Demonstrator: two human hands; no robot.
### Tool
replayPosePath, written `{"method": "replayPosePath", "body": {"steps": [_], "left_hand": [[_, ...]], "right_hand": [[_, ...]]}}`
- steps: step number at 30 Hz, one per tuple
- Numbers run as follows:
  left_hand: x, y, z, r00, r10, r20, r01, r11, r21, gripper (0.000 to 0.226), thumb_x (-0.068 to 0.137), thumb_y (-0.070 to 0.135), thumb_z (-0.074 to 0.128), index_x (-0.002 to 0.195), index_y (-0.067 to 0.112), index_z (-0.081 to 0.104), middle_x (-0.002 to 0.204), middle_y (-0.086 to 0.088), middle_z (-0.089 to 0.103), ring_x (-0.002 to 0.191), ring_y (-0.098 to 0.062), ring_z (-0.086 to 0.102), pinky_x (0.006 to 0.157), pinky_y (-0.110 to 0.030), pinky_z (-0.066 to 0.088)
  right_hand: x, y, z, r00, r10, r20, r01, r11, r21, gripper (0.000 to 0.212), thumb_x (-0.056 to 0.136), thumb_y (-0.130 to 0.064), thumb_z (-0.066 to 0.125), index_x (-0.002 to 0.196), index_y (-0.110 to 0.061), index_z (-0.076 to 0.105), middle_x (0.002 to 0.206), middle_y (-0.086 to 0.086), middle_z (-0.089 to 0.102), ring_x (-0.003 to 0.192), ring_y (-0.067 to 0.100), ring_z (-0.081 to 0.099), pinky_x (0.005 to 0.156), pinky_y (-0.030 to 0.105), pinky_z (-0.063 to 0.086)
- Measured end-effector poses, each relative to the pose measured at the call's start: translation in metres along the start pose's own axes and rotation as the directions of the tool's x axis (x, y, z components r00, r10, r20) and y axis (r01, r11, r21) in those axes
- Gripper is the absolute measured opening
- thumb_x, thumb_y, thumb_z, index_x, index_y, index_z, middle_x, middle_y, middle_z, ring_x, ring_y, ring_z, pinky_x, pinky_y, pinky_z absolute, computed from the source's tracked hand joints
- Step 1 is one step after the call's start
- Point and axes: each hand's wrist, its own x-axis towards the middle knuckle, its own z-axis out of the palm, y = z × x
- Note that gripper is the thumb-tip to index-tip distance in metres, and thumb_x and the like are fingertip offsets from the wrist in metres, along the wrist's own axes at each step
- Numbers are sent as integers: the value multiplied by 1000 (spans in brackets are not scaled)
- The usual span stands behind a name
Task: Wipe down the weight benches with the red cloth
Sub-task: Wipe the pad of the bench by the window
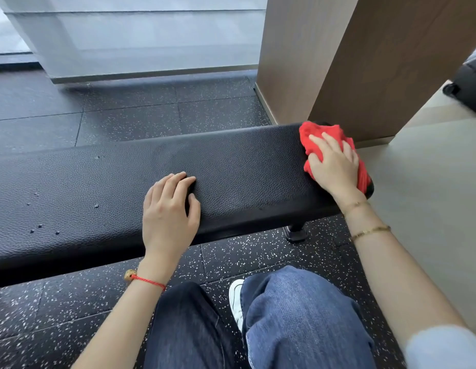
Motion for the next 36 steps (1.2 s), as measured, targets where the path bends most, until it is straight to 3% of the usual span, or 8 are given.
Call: {"method": "replayPosePath", "body": {"steps": [4,8,15,18,23,27,32,36], "left_hand": [[0,0,0,1000,6,4,-6,1000,28,34,94,22,50,124,14,63,131,-3,62,127,-25,52,112,-42,37],[0,0,0,1000,0,10,0,1000,28,34,93,23,49,123,15,64,130,-2,62,127,-25,52,112,-41,37],[0,-1,-1,1000,3,16,-3,1000,14,35,94,24,49,124,15,64,131,-1,62,127,-24,52,112,-41,37],[0,-1,-2,1000,2,23,-2,1000,1,35,95,24,49,125,15,64,132,-1,62,128,-24,52,112,-41,37],[0,1,-1,1000,-4,28,3,1000,14,35,95,23,48,126,15,63,133,-2,61,129,-25,51,113,-42,37],[-1,2,0,999,-1,35,0,999,42,36,95,23,47,126,14,62,133,-3,61,129,-25,51,114,-42,36],[0,2,-1,1000,-3,29,2,999,45,35,94,22,47,125,14,62,132,-3,61,128,-26,51,113,-43,36],[0,1,-1,1000,3,27,-4,999,32,36,94,23,47,125,14,62,132,-4,61,128,-26,51,113,-44,37]], "right_hand": [[38,-35,10,997,41,59,-43,999,21,48,95,-35,42,144,-37,44,159,-7,31,144,34,24,120,44,13],[31,-75,18,968,-215,130,214,977,26,48,94,-34,45,142,-40,46,156,-10,35,142,30,30,119,41,16],[-53,-67,8,791,-586,175,567,810,147,52,88,-34,48,140,-42,46,152,-17,39,143,22,30,120,43,21],[-55,-34,0,838,-533,116,521,845,119,51,89,-31,51,139,-38,50,151,-13,42,141,24,36,119,44,23],[3,-14,2,970,-236,64,236,972,11,48,94,-31,50,142,-37,47,155,-6,38,142,29,32,120,41,19],[45,-48,13,985,-103,141,99,994,34,48,96,-35,41,145,-39,42,159,-8,30,144,33,24,122,41,12],[13,-90,21,911,-367,187,363,930,55,50,94,-35,46,143,-41,43,157,-12,34,142,29,30,120,41,17],[-46,-76,13,821,-541,181,528,841,119,52,89,-35,48,141,-42,45,154,-15,38,142,25,31,119,43,21]]}}
